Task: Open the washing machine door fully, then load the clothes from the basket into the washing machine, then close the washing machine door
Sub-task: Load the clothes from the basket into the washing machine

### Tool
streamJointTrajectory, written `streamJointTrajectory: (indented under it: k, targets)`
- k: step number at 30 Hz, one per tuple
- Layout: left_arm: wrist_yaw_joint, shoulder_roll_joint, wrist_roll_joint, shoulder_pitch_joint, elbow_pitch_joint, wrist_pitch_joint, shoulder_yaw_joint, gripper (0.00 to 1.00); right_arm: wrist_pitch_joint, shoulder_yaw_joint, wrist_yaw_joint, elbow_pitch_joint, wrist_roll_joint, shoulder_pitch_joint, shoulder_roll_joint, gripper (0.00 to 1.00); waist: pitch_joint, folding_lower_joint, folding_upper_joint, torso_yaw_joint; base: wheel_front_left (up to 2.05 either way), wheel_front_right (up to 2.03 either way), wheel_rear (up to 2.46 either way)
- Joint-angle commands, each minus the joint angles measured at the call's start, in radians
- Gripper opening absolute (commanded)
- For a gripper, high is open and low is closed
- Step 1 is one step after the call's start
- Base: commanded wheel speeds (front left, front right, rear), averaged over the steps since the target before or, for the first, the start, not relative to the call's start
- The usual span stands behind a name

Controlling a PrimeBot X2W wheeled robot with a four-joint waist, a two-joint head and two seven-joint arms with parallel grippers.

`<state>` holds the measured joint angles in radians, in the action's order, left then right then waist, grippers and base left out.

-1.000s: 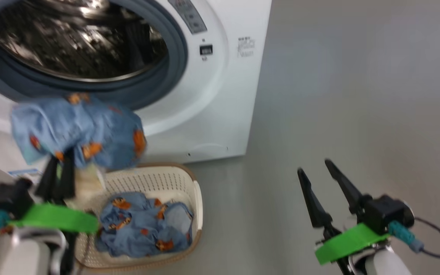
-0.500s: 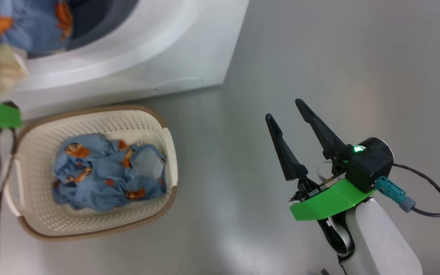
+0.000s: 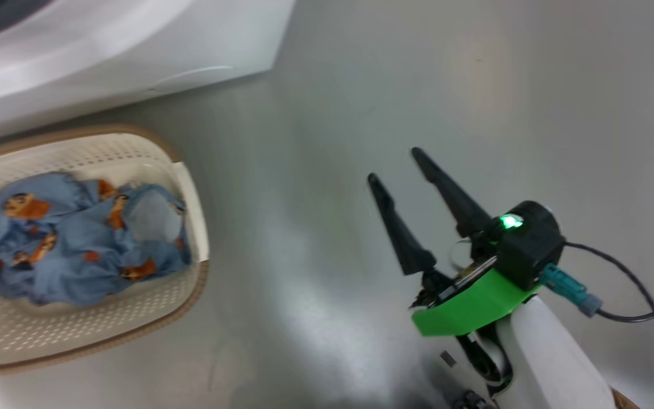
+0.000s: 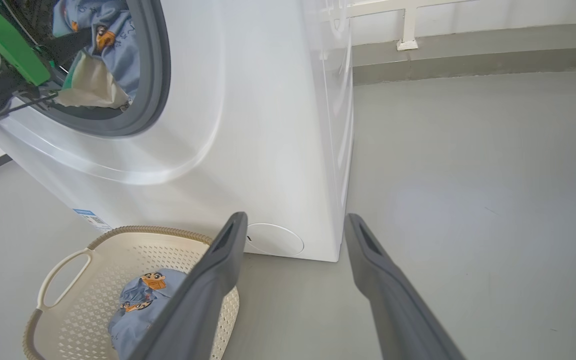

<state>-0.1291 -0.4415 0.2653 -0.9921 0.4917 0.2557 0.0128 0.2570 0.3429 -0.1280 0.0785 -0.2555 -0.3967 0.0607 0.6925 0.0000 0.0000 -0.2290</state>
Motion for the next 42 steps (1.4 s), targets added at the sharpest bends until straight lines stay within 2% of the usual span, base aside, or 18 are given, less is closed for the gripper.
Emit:
streamJointTrajectory:
  k: [1,8,14,24,28,32,42]
  targets:
    - [-0.001,-0.062,-0.009,-0.018,-0.017,0.006,-0.024,0.0,0.005,0.027,-0.003,-0.027,-0.008,0.007,-0.01,1.0,0.033,0.0,0.0,-0.038,0.0,0.0,0.0]
    - [-0.001,-0.13,-0.035,-0.113,0.04,0.006,-0.01,0.0,0.005,0.046,-0.003,-0.029,-0.025,0.054,-0.01,1.0,0.056,0.0,0.0,-0.09,0.0,0.0,0.0]
    - [0.0,-0.167,-0.047,-0.191,0.084,0.006,-0.061,0.0,0.005,0.048,-0.003,-0.037,-0.035,0.103,-0.01,1.0,0.072,0.0,0.0,-0.124,0.0,0.0,0.0]
    - [0.027,-0.166,-0.104,-0.236,0.047,0.006,-0.139,0.0,0.005,0.062,-0.003,-0.049,-0.045,0.151,-0.01,1.0,0.092,0.0,0.0,-0.14,0.0,0.0,0.0]
    - [0.061,-0.158,-0.13,-0.24,0.002,0.006,-0.175,0.0,0.005,0.075,-0.003,-0.052,-0.048,0.152,-0.01,1.0,0.101,0.0,0.0,-0.146,0.0,0.0,0.0]
    - [0.054,-0.146,-0.157,-0.228,-0.004,0.006,-0.183,0.0,0.005,0.078,-0.003,-0.051,-0.056,0.153,-0.01,1.0,0.104,0.0,0.0,-0.149,0.0,0.0,0.0]
    - [0.024,-0.149,-0.192,-0.244,0.153,0.006,-0.126,0.0,0.005,0.081,-0.003,-0.036,-0.068,0.16,-0.01,1.0,0.074,0.0,0.0,-0.154,0.0,0.0,0.0]
